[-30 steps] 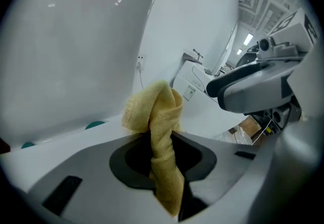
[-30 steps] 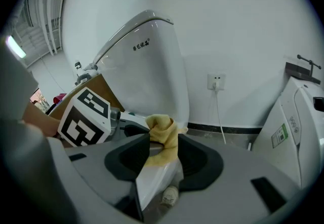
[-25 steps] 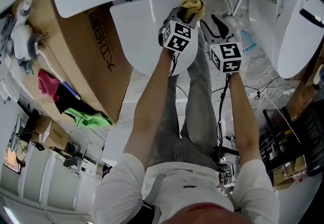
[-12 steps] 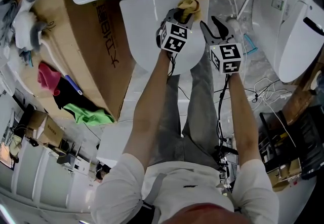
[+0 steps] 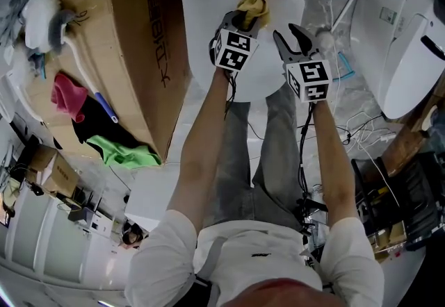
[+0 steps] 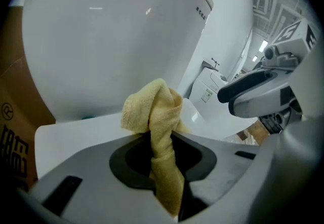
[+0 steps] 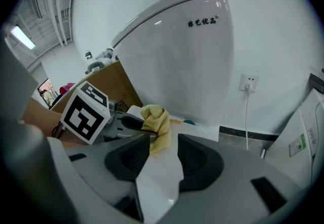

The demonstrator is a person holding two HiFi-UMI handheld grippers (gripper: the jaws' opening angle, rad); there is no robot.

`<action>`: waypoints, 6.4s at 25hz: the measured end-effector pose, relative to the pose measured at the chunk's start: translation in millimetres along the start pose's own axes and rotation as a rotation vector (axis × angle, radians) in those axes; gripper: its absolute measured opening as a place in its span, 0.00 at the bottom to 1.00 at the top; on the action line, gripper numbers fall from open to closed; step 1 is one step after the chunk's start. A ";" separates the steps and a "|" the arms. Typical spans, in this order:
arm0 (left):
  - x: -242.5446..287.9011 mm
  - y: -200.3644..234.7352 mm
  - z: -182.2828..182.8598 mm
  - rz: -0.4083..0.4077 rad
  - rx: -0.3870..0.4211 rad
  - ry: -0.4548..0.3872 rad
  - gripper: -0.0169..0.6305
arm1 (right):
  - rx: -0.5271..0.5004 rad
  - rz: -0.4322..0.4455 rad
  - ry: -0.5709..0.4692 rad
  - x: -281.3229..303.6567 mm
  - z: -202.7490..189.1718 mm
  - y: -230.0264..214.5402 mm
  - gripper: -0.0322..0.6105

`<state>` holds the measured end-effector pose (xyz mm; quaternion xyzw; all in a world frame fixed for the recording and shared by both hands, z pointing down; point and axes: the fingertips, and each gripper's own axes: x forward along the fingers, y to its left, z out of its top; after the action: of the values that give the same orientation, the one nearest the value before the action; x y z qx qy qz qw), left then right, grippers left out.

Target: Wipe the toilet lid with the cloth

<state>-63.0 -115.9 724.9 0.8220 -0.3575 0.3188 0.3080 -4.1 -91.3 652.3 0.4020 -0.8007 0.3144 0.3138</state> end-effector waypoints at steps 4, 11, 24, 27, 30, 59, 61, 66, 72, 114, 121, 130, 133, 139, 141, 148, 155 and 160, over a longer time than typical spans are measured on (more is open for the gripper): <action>-14.2 22.2 -7.5 0.029 -0.029 -0.014 0.19 | -0.030 0.023 0.006 9.3 5.3 18.8 0.34; -36.4 53.4 -19.4 0.063 -0.062 -0.035 0.19 | -0.053 0.038 0.013 20.8 11.5 49.0 0.34; -71.3 102.7 -41.8 0.145 -0.103 -0.066 0.19 | -0.076 0.052 0.015 34.7 11.6 85.9 0.34; -79.5 111.9 -48.7 0.166 -0.121 -0.073 0.19 | -0.079 0.048 0.020 33.9 10.1 92.3 0.34; -88.0 121.3 -59.3 0.196 -0.151 -0.076 0.19 | -0.083 0.046 0.024 30.0 9.5 95.0 0.34; -101.3 54.5 -121.3 0.394 -0.269 -0.011 0.19 | -0.030 0.059 0.033 -30.0 -53.3 32.2 0.34; -96.3 43.2 -119.9 0.392 -0.265 -0.009 0.19 | -0.024 0.059 0.032 -34.8 -57.9 25.7 0.34; -80.3 14.2 -115.0 0.374 -0.246 0.002 0.19 | -0.010 0.056 0.035 -44.8 -71.6 9.8 0.34; -64.8 -14.3 -108.8 0.353 -0.220 0.012 0.19 | 0.006 0.052 0.027 -57.9 -82.6 -6.6 0.34; 19.2 -198.2 -102.7 0.035 0.044 0.183 0.19 | 0.091 0.015 0.053 -127.1 -168.8 -49.7 0.34; 5.5 -205.5 -121.0 -0.090 0.133 0.200 0.19 | 0.100 -0.003 0.067 -115.2 -171.8 -19.3 0.34; -35.3 -182.9 -157.2 -0.158 0.154 0.214 0.19 | 0.086 0.009 0.084 -88.9 -161.6 43.1 0.34; -51.9 -168.8 -170.9 -0.161 0.141 0.216 0.19 | 0.063 0.026 0.095 -79.0 -159.5 65.2 0.34; -76.9 -139.7 -189.9 -0.154 0.117 0.206 0.19 | 0.019 0.060 0.114 -57.2 -153.9 104.3 0.34; -84.6 -129.4 -195.4 -0.145 0.107 0.201 0.19 | 0.001 0.072 0.119 -52.3 -152.1 117.0 0.34; -110.6 -93.1 -209.9 -0.096 0.060 0.179 0.19 | -0.032 0.090 0.131 -44.8 -150.1 144.5 0.34; -132.4 -55.1 -220.7 -0.051 0.041 0.165 0.19 | -0.047 0.091 0.138 -37.6 -149.6 160.8 0.34; -144.0 -34.4 -225.7 -0.012 0.010 0.149 0.19 | -0.052 0.094 0.142 -34.1 -150.2 171.2 0.34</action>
<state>-182.6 125.2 745.1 0.7996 -0.3270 0.3791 0.3316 -94.2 119.4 674.5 0.3327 -0.8022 0.3357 0.3649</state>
